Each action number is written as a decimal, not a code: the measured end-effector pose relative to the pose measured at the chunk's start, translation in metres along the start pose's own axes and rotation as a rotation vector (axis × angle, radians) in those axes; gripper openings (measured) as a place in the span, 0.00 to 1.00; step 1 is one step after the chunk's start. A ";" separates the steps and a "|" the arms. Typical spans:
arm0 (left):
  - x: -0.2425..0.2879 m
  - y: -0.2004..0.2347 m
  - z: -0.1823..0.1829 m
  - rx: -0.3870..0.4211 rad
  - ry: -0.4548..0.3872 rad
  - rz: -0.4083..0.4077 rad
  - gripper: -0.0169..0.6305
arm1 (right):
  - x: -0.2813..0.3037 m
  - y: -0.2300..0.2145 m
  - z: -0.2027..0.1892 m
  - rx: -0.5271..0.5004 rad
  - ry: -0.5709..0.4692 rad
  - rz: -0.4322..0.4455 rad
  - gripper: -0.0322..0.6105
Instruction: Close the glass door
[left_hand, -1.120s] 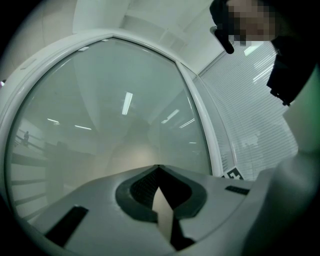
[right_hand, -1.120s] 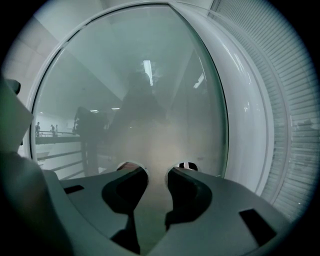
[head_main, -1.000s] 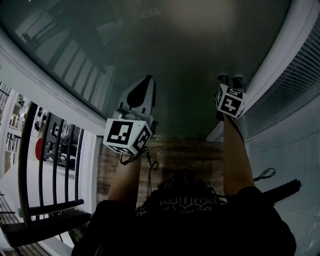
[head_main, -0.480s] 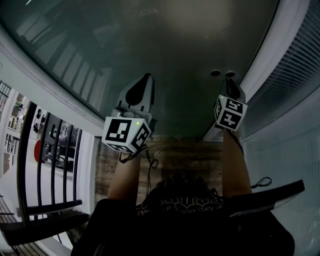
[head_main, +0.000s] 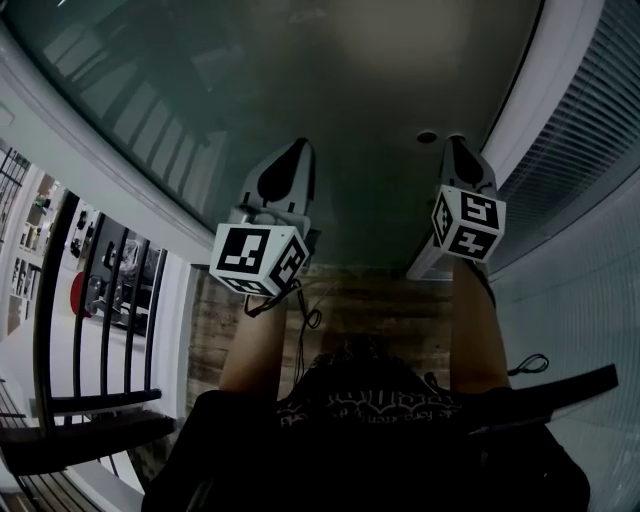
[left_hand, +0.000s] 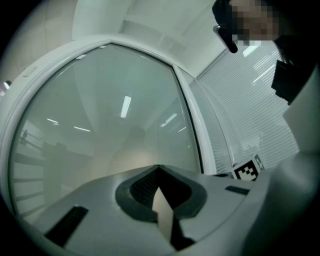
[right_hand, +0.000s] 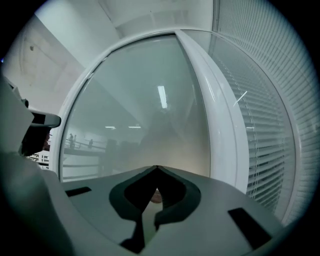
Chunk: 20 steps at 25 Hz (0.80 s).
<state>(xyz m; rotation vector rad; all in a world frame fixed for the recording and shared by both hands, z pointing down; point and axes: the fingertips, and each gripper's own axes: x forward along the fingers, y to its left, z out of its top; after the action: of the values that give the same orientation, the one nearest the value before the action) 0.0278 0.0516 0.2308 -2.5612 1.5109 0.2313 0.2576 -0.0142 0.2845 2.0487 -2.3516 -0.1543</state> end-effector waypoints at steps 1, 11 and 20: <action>-0.001 -0.001 0.001 0.001 0.000 0.007 0.03 | -0.003 0.002 0.007 -0.002 -0.015 0.013 0.05; -0.005 0.003 0.015 -0.003 0.018 0.085 0.03 | -0.033 0.008 0.054 -0.060 -0.113 0.046 0.05; -0.008 0.002 0.005 -0.020 0.022 0.104 0.03 | -0.051 0.006 0.057 -0.070 -0.138 0.042 0.05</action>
<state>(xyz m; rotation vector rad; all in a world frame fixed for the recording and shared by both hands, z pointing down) 0.0217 0.0589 0.2280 -2.5111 1.6604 0.2336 0.2539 0.0405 0.2307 2.0166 -2.4273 -0.3831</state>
